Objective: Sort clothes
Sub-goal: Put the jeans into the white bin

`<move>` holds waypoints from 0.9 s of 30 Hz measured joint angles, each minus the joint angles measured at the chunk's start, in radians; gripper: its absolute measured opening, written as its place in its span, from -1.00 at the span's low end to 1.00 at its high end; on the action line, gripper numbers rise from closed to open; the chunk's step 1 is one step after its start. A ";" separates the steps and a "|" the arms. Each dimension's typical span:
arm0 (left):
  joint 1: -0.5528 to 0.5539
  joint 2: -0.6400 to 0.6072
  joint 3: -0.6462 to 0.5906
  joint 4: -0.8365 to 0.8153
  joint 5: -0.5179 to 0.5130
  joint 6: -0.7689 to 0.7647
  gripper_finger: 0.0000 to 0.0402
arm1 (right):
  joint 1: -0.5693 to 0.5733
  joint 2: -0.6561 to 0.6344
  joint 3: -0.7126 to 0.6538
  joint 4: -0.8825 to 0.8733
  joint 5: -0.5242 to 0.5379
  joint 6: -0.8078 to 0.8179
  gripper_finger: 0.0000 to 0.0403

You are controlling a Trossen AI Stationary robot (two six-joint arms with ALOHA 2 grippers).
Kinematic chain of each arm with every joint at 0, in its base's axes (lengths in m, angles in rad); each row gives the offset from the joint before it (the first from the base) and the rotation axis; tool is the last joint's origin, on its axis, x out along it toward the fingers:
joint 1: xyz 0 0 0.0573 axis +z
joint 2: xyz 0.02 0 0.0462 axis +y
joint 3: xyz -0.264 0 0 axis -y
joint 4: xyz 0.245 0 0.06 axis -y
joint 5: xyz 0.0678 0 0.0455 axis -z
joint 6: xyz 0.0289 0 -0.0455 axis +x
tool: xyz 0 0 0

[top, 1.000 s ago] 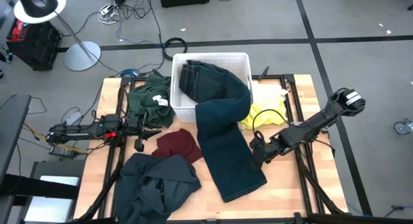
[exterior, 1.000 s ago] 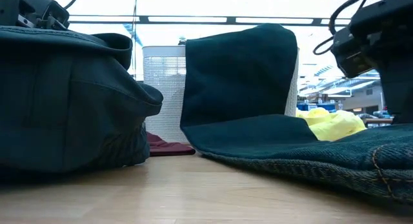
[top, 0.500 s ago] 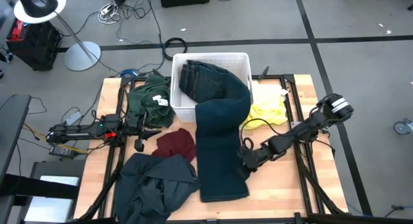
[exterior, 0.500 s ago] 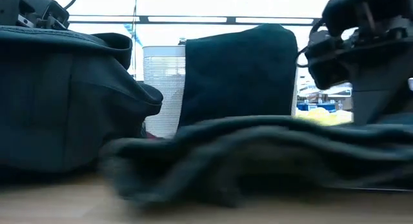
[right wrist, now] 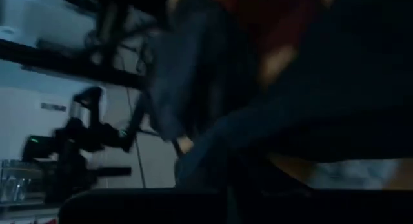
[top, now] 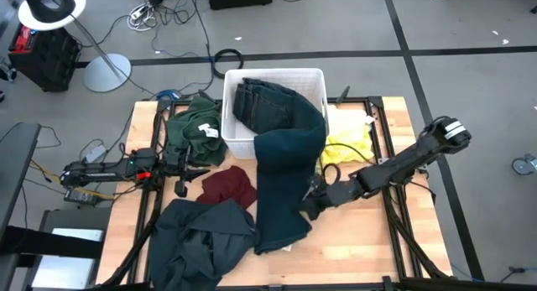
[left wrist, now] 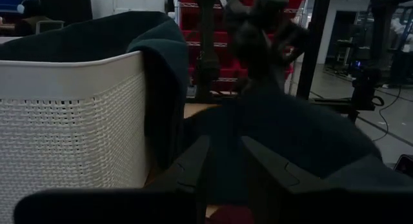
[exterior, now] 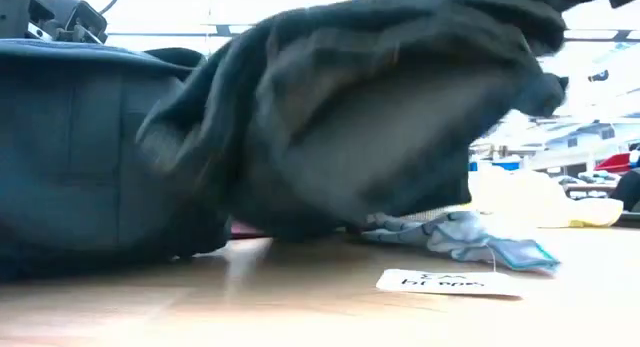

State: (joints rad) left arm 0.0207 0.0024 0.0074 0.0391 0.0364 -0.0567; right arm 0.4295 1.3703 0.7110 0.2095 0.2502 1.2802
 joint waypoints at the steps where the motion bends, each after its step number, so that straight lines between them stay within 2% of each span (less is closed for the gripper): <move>1: 0.000 0.000 0.000 0.000 0.000 0.000 -0.55 | -0.006 -0.018 0.026 -0.021 0.015 -0.031 -0.99; 6: 0.000 0.000 0.000 0.000 0.000 0.000 -0.55 | -0.054 -0.055 0.229 -0.204 0.060 -0.204 -0.99; 13: 0.000 0.000 0.000 -0.001 0.000 0.000 -0.55 | -0.159 -0.028 0.588 -0.458 0.063 -0.479 -0.99; 20: 0.000 0.000 0.000 0.002 0.000 0.000 -0.55 | -0.289 -0.030 0.875 -0.550 0.065 -0.734 -1.00; 27: 0.000 0.000 0.000 0.002 0.000 0.000 -0.55 | -0.470 0.006 1.091 -0.579 0.065 -0.944 -1.00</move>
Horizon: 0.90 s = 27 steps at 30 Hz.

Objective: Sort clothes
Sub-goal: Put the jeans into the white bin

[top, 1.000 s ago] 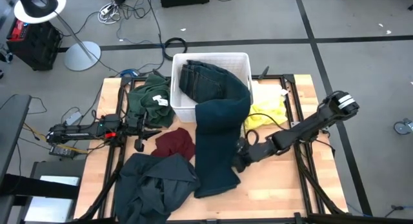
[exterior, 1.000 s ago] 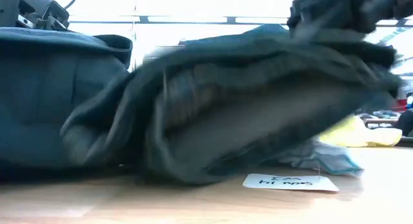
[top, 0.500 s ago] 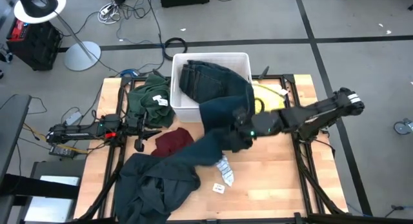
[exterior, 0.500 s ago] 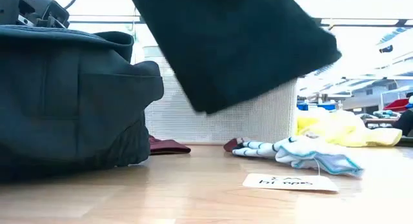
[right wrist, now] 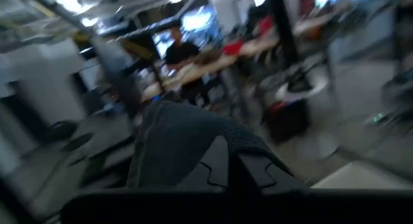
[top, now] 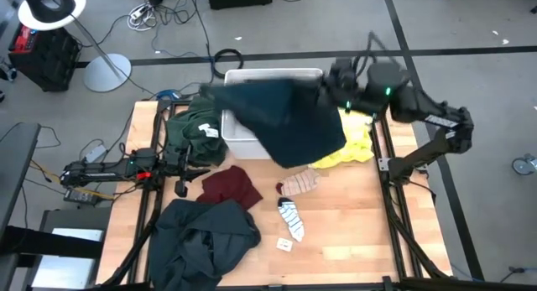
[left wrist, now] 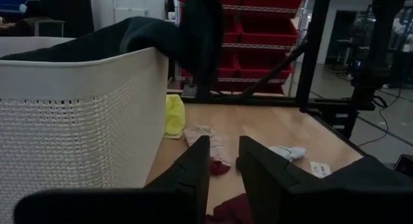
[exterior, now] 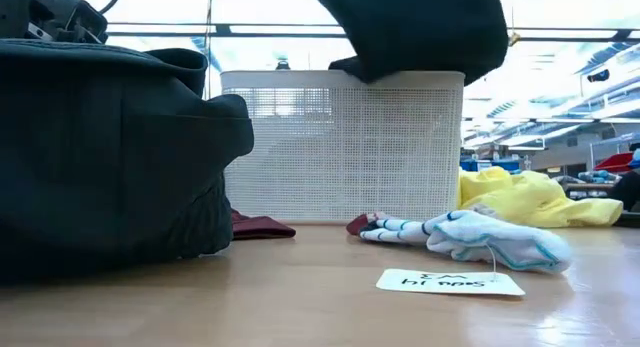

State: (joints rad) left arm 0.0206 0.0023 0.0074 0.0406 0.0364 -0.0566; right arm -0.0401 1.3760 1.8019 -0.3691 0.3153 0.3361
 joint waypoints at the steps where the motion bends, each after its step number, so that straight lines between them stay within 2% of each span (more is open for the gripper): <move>1: 0.000 0.000 0.000 0.003 0.000 0.000 -0.56 | -0.029 0.010 0.027 0.004 0.000 -0.028 -1.00; 6: 0.000 0.000 0.000 0.016 0.000 0.000 -0.55 | -0.173 0.085 0.137 0.052 -0.019 -0.129 -1.00; 13: 0.000 0.000 0.000 0.016 0.000 0.000 -0.55 | -0.348 0.226 0.254 0.248 -0.219 -0.173 -1.00; 17: 0.000 0.000 0.000 0.016 0.000 0.000 -0.55 | -0.410 0.305 0.303 0.270 -0.308 -0.180 -1.00; 22: 0.000 0.000 0.000 0.016 0.000 0.000 -0.55 | -0.468 0.353 0.308 0.149 -0.474 -0.333 -1.00; 27: 0.000 0.000 0.000 0.017 0.000 0.000 -0.55 | -0.511 0.358 0.308 -0.217 -0.491 -0.420 -1.00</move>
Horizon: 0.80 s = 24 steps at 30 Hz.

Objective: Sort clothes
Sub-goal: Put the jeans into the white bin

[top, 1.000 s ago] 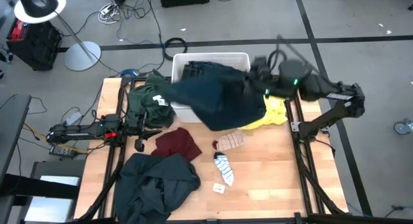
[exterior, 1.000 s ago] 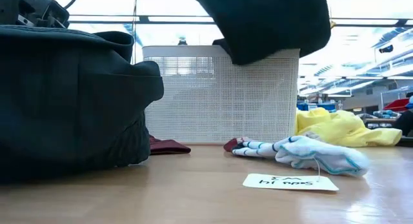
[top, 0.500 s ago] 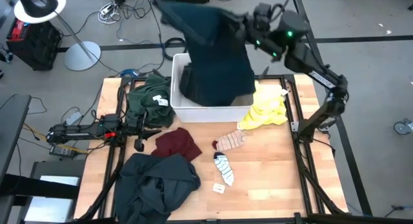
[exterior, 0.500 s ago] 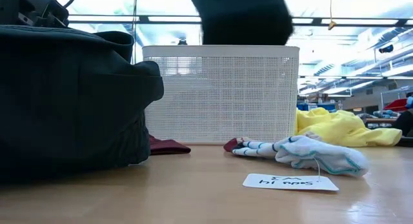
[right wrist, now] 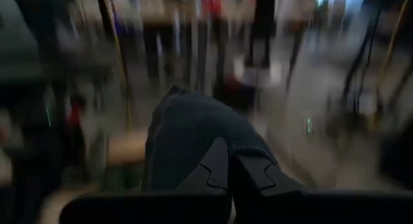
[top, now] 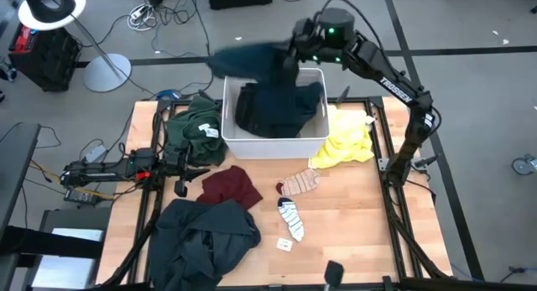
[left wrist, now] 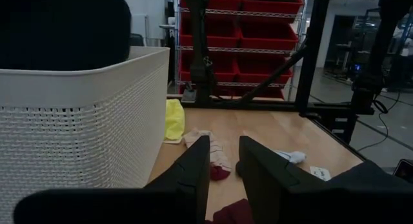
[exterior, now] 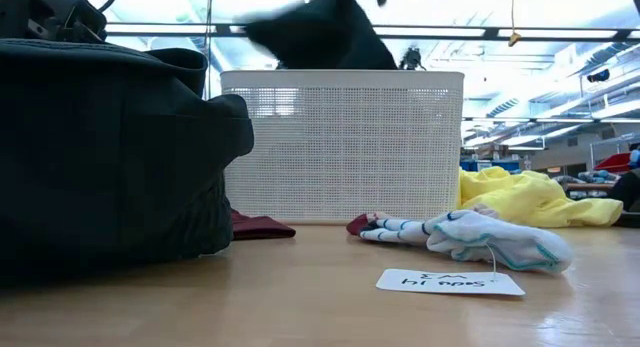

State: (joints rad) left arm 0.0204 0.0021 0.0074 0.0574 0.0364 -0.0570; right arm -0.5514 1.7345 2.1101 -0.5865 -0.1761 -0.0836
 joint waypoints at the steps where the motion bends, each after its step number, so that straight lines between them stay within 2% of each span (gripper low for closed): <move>1: 0.000 0.000 0.000 0.000 0.000 0.000 -0.55 | -0.009 -0.002 0.000 -0.087 0.004 -0.004 -1.00; 6: 0.000 0.000 0.000 0.000 0.000 0.000 -0.55 | -0.018 -0.006 0.000 -0.445 0.013 -0.005 -1.00; 10: 0.000 0.000 0.000 0.000 0.000 0.000 -0.55 | 0.010 0.035 -0.042 -0.541 -0.005 -0.004 -1.00; 15: 0.000 0.000 0.000 0.000 0.000 0.000 -0.55 | 0.050 0.135 -0.099 -0.441 -0.022 -0.003 -1.00; 21: 0.000 0.000 0.000 0.000 0.000 0.000 -0.55 | 0.094 0.346 -0.104 -0.264 -0.171 0.000 -1.00; 24: 0.000 0.000 0.000 0.000 0.000 0.000 -0.55 | 0.106 0.440 -0.104 -0.195 -0.197 0.031 -1.00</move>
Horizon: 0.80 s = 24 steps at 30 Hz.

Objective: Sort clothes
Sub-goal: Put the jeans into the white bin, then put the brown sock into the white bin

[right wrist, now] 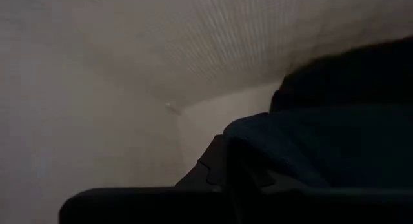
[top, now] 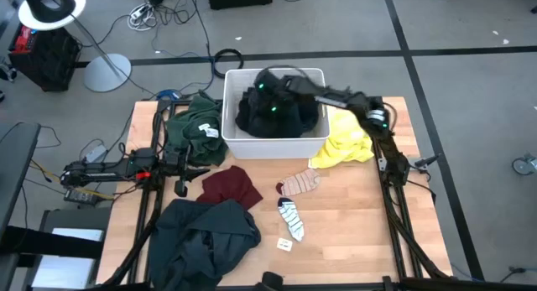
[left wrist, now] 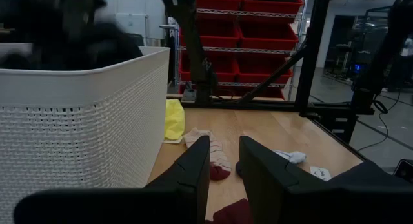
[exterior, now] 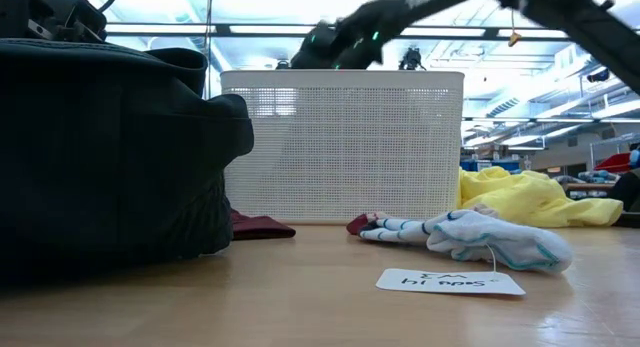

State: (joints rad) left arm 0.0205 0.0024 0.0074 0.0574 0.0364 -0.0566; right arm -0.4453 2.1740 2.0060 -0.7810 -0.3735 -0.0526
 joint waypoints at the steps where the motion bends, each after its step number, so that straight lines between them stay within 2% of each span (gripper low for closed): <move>1: 0.000 0.000 0.000 0.000 0.000 0.000 -0.55 | 0.001 0.029 0.000 0.013 0.000 0.020 -1.00; 5: 0.000 0.000 0.000 0.000 0.000 0.000 -0.55 | -0.001 0.107 0.000 0.029 0.002 0.109 -0.95; 12: 0.000 0.000 0.000 0.000 0.000 0.000 -0.55 | -0.020 0.122 0.000 0.046 -0.005 0.168 -0.70; 17: 0.000 0.000 0.000 0.000 0.000 0.000 -0.55 | -0.032 0.067 0.010 0.041 -0.003 0.173 -0.43; 24: 0.000 0.000 0.000 0.000 0.000 0.000 -0.55 | -0.056 -0.079 0.022 0.040 0.012 0.168 -0.13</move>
State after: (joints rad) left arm 0.0208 0.0025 0.0074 0.0574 0.0364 -0.0567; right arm -0.5013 2.0948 2.0281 -0.7408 -0.3614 0.1150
